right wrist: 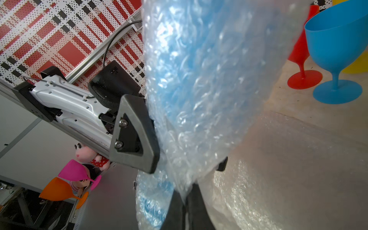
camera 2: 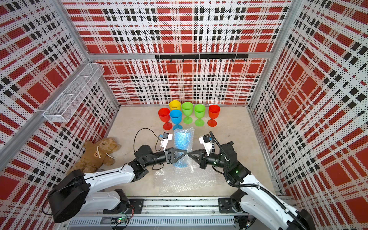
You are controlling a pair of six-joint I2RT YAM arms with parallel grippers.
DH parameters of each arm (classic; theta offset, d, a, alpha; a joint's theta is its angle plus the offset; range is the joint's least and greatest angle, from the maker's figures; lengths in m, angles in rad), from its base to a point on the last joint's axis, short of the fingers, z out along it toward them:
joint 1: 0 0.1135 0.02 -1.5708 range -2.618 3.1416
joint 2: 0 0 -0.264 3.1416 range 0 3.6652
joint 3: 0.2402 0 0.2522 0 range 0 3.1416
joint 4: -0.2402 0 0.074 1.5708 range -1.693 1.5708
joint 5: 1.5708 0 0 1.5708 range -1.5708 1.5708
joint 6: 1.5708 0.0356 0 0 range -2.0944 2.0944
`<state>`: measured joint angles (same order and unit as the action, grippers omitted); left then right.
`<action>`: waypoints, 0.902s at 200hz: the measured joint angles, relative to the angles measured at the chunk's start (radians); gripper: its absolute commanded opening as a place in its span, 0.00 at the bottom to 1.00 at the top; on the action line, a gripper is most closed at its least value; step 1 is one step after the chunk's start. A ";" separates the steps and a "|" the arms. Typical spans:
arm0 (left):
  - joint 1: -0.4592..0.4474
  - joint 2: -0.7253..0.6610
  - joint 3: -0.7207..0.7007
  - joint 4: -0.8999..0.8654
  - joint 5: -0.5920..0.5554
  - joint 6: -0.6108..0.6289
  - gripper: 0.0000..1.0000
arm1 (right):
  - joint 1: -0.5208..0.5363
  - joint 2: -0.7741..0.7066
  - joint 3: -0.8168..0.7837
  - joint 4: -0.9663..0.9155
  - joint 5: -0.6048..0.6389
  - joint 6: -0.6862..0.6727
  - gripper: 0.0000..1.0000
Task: Unpack wine glasses from bubble wrap
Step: Place the bubble wrap at the center of the board.
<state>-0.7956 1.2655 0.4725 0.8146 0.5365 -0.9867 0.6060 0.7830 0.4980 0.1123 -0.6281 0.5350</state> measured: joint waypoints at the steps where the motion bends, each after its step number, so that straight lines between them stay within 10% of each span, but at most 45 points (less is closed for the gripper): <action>1: 0.000 0.000 0.000 -0.002 0.000 0.000 0.78 | 0.000 0.000 0.002 -0.003 0.001 0.000 0.00; 91: 0.066 -0.137 0.135 -0.680 -0.161 0.271 0.89 | 0.000 0.146 0.276 -0.497 0.103 -0.011 0.00; 180: 0.023 -0.104 0.124 -0.794 -0.198 0.321 0.84 | 0.000 0.392 0.341 -0.667 0.076 -0.030 0.00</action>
<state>-0.7723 1.1614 0.5968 0.0208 0.3389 -0.6655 0.6060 1.1751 0.8387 -0.5549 -0.5526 0.5049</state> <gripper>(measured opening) 0.842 0.052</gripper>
